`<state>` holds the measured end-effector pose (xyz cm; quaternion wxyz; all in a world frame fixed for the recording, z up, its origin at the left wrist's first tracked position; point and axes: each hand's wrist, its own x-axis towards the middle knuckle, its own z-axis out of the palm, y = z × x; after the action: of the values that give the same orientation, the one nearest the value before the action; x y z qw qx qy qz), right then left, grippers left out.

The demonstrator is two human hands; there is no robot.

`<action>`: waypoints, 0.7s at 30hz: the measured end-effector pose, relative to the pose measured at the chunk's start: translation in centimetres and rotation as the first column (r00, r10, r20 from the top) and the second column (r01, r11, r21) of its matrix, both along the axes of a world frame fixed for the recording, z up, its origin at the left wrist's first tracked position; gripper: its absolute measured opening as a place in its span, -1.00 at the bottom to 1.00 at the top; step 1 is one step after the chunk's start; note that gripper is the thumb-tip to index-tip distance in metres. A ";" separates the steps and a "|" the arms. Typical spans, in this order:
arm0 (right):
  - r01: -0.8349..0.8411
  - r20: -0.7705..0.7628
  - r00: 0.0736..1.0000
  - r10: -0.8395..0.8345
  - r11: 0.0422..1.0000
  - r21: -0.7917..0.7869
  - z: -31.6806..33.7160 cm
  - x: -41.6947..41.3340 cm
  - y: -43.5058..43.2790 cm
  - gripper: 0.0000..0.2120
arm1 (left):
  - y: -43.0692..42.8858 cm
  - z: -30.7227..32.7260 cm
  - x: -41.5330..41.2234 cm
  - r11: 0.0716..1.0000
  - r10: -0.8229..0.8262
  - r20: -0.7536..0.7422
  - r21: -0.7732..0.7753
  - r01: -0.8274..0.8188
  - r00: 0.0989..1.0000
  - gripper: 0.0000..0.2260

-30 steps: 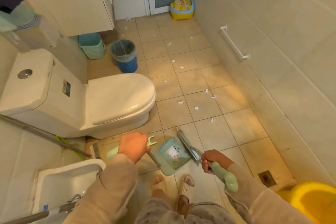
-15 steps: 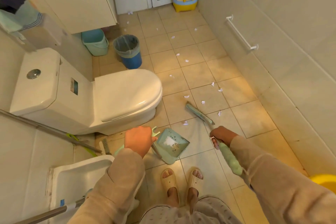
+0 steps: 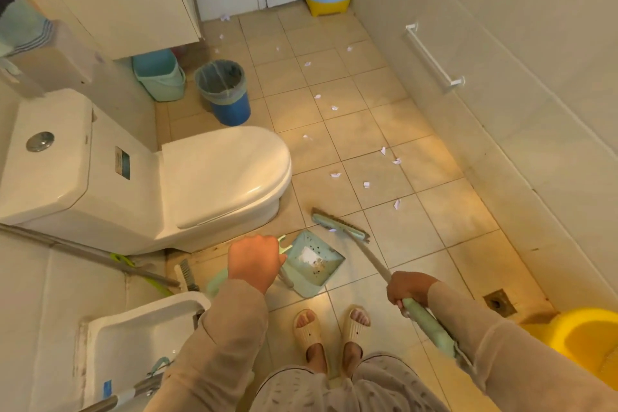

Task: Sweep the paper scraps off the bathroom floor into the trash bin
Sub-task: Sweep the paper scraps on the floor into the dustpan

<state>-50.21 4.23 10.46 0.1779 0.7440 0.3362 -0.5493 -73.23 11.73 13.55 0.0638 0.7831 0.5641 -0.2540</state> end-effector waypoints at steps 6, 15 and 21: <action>0.210 -0.153 0.956 -0.249 0.950 -0.230 1.9 2.9 2.0 -0.70 | 1.3 0.1 0.7 0.997 -0.015 0.044 0.078 0.012 0.999 -0.66; 0.486 -0.220 0.827 -0.517 0.855 -0.180 2.9 6.9 1.8 -0.66 | 4.4 -0.3 3.2 0.984 -0.101 0.067 0.155 0.090 0.993 -0.64; 0.627 -0.222 0.755 -0.617 0.778 -0.033 2.4 9.2 0.3 -0.67 | 5.6 -0.9 6.4 0.980 -0.158 0.090 0.139 0.144 0.983 -0.67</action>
<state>-41.04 4.52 12.89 -0.0694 0.7514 0.0994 -0.6486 -66.78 17.36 12.68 0.0207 0.8379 0.5146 -0.1806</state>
